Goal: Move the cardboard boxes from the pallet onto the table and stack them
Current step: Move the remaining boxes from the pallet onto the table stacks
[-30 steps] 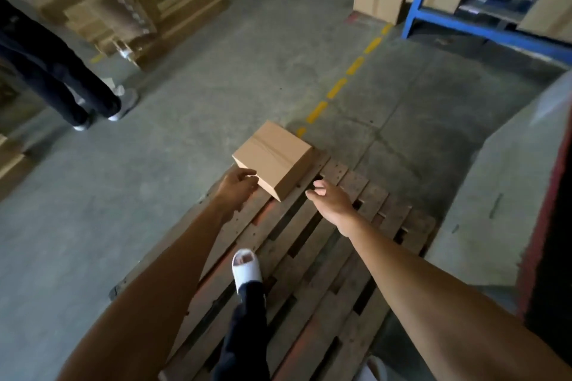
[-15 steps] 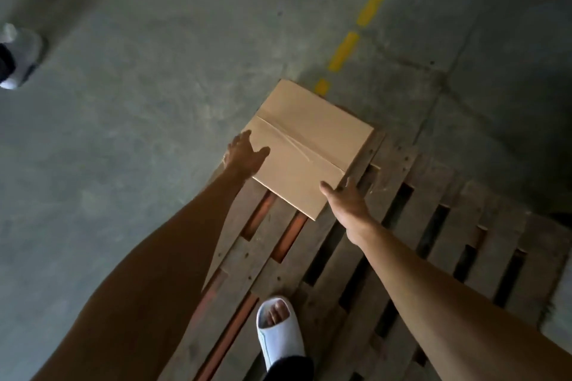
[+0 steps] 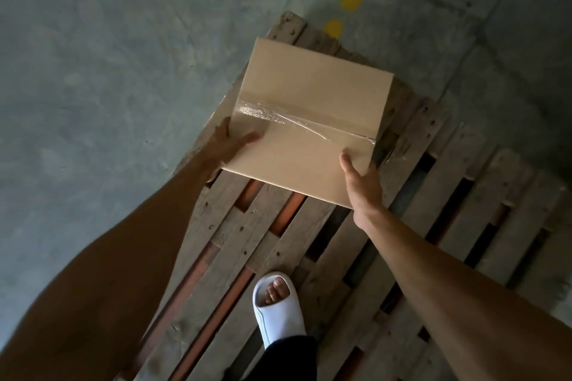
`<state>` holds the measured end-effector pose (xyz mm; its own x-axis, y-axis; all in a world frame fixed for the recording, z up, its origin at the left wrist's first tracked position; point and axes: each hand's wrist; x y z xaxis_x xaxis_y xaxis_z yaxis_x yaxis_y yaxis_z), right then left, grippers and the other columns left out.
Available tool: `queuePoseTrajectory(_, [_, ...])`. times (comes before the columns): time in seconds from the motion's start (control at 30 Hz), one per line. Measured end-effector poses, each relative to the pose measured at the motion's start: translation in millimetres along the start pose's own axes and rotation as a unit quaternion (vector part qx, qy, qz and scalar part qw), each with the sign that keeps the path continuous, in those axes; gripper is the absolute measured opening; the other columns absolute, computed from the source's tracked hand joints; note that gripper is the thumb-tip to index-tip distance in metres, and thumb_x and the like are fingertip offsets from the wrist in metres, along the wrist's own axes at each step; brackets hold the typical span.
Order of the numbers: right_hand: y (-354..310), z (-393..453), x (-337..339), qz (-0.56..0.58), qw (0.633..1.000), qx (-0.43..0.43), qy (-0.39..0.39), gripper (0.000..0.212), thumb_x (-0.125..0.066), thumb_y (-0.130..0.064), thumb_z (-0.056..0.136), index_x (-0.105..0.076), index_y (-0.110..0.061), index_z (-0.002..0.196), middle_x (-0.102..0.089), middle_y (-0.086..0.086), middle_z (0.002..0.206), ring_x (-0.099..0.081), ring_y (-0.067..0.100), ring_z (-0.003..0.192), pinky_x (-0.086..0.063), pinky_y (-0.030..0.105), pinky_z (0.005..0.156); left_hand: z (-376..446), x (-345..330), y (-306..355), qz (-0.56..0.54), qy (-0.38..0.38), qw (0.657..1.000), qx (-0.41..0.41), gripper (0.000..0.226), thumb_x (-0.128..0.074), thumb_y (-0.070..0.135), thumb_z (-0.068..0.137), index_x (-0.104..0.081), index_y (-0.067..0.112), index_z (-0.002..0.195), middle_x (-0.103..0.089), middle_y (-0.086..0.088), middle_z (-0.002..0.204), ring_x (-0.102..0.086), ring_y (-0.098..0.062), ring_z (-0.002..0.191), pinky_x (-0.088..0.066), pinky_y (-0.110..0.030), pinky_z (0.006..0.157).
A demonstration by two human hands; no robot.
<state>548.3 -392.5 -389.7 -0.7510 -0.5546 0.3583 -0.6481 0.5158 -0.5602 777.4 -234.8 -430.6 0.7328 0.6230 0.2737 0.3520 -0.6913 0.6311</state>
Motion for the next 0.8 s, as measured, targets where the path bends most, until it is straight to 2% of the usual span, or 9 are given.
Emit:
queuePoseTrajectory(0.07, [2, -6, 13, -0.021, 1.0, 0.01, -0.012, 0.065, -0.063, -0.056, 0.088, -0.045, -0.024, 0.142, -0.056, -0.004, 0.115, -0.055, 0.018, 0.102, -0.047, 0.033, 0.09, -22, -7, -8, -0.041, -0.024, 0.999, 0.012, 0.079, -0.086, 0.038, 0.074, -0.047, 0.017, 0.139, -0.065, -0.006, 0.129, -0.066, -0.026, 0.113, -0.058, -0.039, 0.088])
queuePoseTrajectory(0.1, [1, -13, 23, -0.028, 0.999, 0.018, -0.019, 0.064, -0.064, -0.056, 0.088, -0.045, -0.026, 0.142, -0.057, -0.006, 0.111, -0.055, 0.019, 0.103, -0.049, 0.037, 0.091, -38, -8, -10, -0.054, -0.029, 0.998, 0.017, 0.078, -0.085, 0.035, 0.075, -0.046, 0.017, 0.14, -0.064, -0.005, 0.129, -0.065, -0.026, 0.113, -0.057, -0.038, 0.088])
queuePoseTrajectory(0.17, [-8, -38, 46, -0.036, 0.998, 0.032, -0.034, 0.064, -0.063, -0.057, 0.088, -0.044, -0.03, 0.143, -0.052, -0.018, 0.098, -0.053, 0.018, 0.1, -0.048, 0.041, 0.087, -77, -9, -3, -0.061, -0.019, 0.998, 0.011, 0.079, -0.085, 0.035, 0.076, -0.044, 0.017, 0.142, -0.063, -0.004, 0.129, -0.064, -0.025, 0.113, -0.057, -0.036, 0.087])
queuePoseTrajectory(0.23, [-19, -62, 68, -0.031, 0.997, 0.039, -0.051, 0.066, -0.063, -0.057, 0.088, -0.041, -0.034, 0.145, -0.046, -0.026, 0.094, -0.051, 0.016, 0.096, -0.047, 0.042, 0.083, -116, -8, 9, -0.047, 0.007, 0.999, -0.005, 0.075, -0.083, 0.034, 0.079, -0.045, 0.015, 0.141, -0.063, -0.003, 0.127, -0.063, -0.024, 0.111, -0.056, -0.032, 0.083])
queuePoseTrajectory(0.33, [-46, -119, 113, -0.006, 0.995, 0.057, -0.078, 0.062, -0.065, -0.056, 0.087, -0.041, -0.043, 0.142, -0.048, -0.027, 0.095, -0.052, 0.008, 0.086, -0.049, 0.042, 0.081, -197, -12, 39, -0.081, 0.032, 0.996, -0.034, 0.081, -0.084, 0.037, 0.076, -0.042, 0.017, 0.143, -0.063, -0.001, 0.122, -0.064, -0.021, 0.108, -0.058, -0.032, 0.081])
queuePoseTrajectory(0.4, [-64, -159, 151, 0.005, 0.993, 0.075, -0.087, 0.053, -0.066, -0.055, 0.087, -0.044, -0.047, 0.135, -0.051, -0.026, 0.095, -0.051, 0.0, 0.083, -0.049, 0.04, 0.077, -254, -16, 65, -0.117, 0.04, 0.991, -0.052, 0.083, -0.084, 0.038, 0.075, -0.039, 0.018, 0.143, -0.062, 0.0, 0.12, -0.065, -0.019, 0.106, -0.06, -0.029, 0.074])
queuePoseTrajectory(0.57, [-103, -265, 270, 0.02, 0.987, 0.129, -0.09, 0.059, -0.066, -0.058, 0.086, -0.046, -0.041, 0.139, -0.052, -0.028, 0.094, -0.052, 0.001, 0.084, -0.049, 0.045, 0.087, -407, -44, 140, -0.142, 0.059, 0.982, -0.105, 0.082, -0.085, 0.047, 0.071, -0.042, 0.021, 0.136, -0.062, -0.003, 0.12, -0.066, -0.02, 0.101, -0.058, -0.022, 0.059])
queuePoseTrajectory(0.67, [-119, -322, 344, 0.023, 0.978, 0.186, -0.093, 0.059, -0.067, -0.059, 0.085, -0.049, -0.037, 0.136, -0.054, -0.027, 0.094, -0.056, 0.011, 0.093, -0.05, 0.048, 0.095, -495, -68, 178, -0.144, 0.083, 0.975, -0.145, 0.089, -0.084, 0.053, 0.063, -0.042, 0.023, 0.134, -0.062, -0.001, 0.118, -0.064, -0.019, 0.102, -0.058, -0.027, 0.066])
queuePoseTrajectory(0.8, [-125, -390, 450, 0.041, 0.963, 0.248, -0.095, 0.056, -0.065, -0.056, 0.087, -0.048, -0.037, 0.137, -0.051, -0.024, 0.094, -0.054, 0.015, 0.099, -0.049, 0.047, 0.092, -601, -115, 211, -0.147, 0.084, 0.966, -0.195, 0.079, -0.082, 0.047, 0.074, -0.04, 0.023, 0.137, -0.06, -0.002, 0.119, -0.063, -0.02, 0.104, -0.058, -0.039, 0.081])
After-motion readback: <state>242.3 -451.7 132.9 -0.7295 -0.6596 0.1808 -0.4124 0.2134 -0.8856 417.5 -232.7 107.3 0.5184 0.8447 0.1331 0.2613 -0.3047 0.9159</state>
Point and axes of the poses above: each hand's wrist, its own z-axis towards the middle knuckle, its own x-axis out of the back of the hand, y = z × x
